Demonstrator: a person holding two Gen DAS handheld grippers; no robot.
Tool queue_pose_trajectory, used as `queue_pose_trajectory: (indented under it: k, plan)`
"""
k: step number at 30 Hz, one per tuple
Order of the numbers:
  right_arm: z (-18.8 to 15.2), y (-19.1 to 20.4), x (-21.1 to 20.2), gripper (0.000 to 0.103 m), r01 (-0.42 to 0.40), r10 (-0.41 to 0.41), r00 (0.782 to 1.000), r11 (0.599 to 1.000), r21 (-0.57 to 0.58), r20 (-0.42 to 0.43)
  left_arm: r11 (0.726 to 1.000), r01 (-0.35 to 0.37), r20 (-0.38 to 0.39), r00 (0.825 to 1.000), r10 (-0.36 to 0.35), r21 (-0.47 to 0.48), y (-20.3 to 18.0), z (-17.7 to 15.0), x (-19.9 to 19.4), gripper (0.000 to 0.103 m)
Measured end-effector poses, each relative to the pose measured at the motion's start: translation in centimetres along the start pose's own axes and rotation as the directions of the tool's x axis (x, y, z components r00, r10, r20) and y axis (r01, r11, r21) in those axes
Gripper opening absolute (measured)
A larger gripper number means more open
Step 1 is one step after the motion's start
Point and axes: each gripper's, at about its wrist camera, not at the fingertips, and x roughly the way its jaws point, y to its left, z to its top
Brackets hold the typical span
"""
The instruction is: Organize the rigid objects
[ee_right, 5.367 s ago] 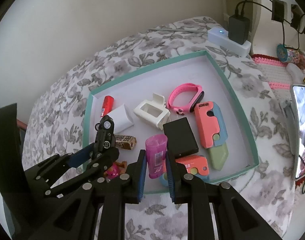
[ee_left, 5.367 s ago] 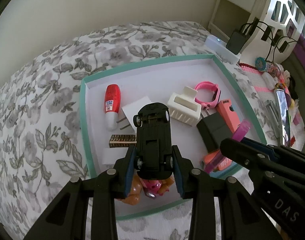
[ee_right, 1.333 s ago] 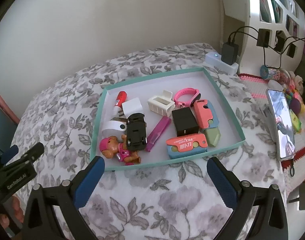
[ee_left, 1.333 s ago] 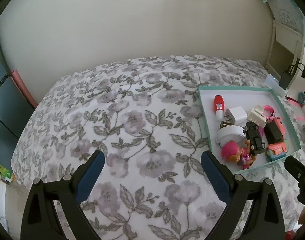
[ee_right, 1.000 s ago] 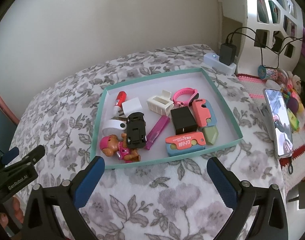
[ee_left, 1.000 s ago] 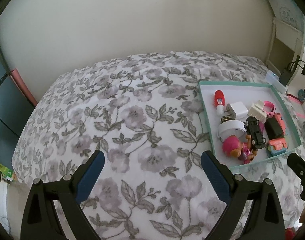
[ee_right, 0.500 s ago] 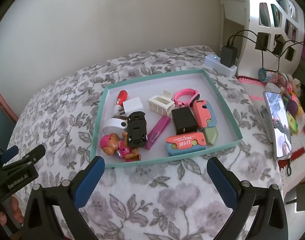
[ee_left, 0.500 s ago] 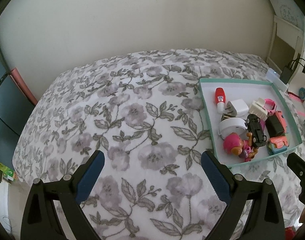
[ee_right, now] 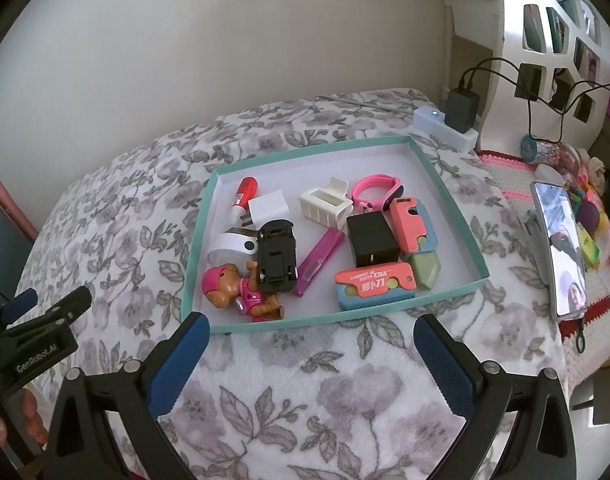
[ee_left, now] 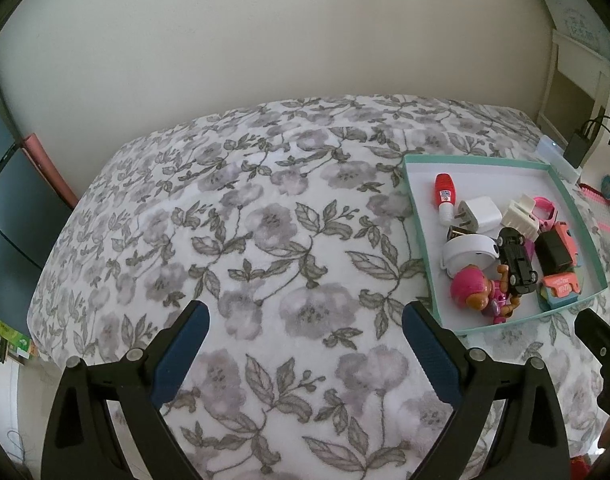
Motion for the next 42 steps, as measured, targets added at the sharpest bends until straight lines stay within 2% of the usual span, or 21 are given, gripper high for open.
queue_pose_trajectory:
  k: [42]
  plan:
    - [-0.09,0.21,0.36,0.103,0.003,-0.004,1.0,1.0,-0.012,-0.014,1.0,-0.02,-0.032,0.999,0.021,0.022,0.01,-0.19,0.57,0.097]
